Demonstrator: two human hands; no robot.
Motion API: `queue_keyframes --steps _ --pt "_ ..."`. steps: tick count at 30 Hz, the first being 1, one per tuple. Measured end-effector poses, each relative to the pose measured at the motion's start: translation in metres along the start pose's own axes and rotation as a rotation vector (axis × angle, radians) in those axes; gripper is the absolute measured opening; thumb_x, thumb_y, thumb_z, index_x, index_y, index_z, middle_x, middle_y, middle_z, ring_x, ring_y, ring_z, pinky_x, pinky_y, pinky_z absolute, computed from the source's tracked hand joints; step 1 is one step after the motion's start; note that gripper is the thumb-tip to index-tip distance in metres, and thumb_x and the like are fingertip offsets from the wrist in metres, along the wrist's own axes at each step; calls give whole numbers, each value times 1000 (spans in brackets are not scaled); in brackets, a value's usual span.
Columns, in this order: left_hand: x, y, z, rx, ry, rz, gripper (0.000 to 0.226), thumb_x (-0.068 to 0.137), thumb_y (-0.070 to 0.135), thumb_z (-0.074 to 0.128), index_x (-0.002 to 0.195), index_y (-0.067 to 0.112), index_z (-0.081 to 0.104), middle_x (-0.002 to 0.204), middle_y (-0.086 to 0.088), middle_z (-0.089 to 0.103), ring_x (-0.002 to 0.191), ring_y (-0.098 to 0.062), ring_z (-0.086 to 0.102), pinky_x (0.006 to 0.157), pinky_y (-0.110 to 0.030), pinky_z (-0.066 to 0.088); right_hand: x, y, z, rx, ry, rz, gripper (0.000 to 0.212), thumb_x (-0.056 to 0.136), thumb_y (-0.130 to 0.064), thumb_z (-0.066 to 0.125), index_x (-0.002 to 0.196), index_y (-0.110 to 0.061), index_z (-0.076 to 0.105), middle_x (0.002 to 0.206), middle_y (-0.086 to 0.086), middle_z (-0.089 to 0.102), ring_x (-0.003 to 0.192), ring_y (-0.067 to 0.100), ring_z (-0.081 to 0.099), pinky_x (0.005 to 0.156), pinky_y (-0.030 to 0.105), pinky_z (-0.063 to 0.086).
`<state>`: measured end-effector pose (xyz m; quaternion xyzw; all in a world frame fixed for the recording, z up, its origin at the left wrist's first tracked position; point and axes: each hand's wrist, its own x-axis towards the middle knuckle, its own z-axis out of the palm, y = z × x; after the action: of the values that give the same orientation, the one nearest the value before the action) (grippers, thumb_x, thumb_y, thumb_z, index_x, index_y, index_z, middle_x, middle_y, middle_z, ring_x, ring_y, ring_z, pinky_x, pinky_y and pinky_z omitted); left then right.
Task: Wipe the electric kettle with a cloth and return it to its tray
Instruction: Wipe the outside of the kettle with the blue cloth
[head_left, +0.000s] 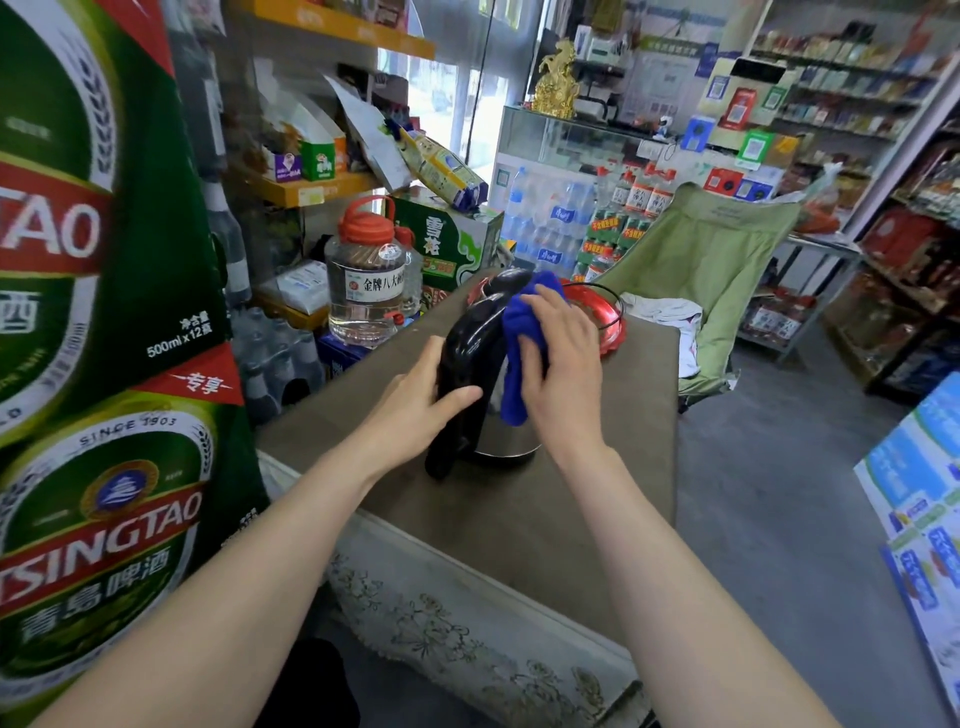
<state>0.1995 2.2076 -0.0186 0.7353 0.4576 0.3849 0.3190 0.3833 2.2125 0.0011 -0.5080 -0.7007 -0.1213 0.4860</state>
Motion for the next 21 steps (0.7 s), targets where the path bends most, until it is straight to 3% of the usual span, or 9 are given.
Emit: queue_keyframes --steps 3,6,9,11,16,21 --pt "-1 2 0 9 -2 -24 47 86 50 58 126 34 39 120 7 65 114 -19 62 97 -45 49 -35 7 8 -31 -62 -103 40 92 0 59 131 -8 61 144 8 56 133 34 48 119 35 27" --pt "4 14 -5 132 38 -17 43 89 46 58 121 25 39 121 3 65 113 -20 62 96 -43 48 -92 32 12 -173 -271 -325 42 84 2 71 124 -7 67 139 10 59 133 39 43 116 46 37" --pt "12 30 -16 147 83 36 49 90 37 61 133 19 42 131 3 60 117 -14 58 103 -37 45 -112 50 8 -299 -410 -441 46 74 -1 81 119 -9 72 134 8 63 130 32 40 115 40 39" --pt "18 33 -20 151 34 18 47 92 36 60 134 19 48 131 3 60 121 -12 57 105 -35 43 -94 49 2 -268 -361 -385 44 79 -1 78 121 -7 69 136 10 61 129 36 43 115 40 37" --pt "16 32 -15 193 -34 19 41 95 44 49 132 27 54 124 1 65 115 -20 59 100 -43 46 -16 27 -8 -111 -41 -68 40 94 -9 63 134 -9 61 147 11 53 138 36 43 119 39 29" --pt "16 30 -15 181 -5 44 45 89 50 45 127 32 58 118 4 69 111 -19 62 98 -43 48 -76 29 15 -127 -172 -98 49 89 -4 67 138 -8 58 153 12 45 144 38 35 119 49 31"
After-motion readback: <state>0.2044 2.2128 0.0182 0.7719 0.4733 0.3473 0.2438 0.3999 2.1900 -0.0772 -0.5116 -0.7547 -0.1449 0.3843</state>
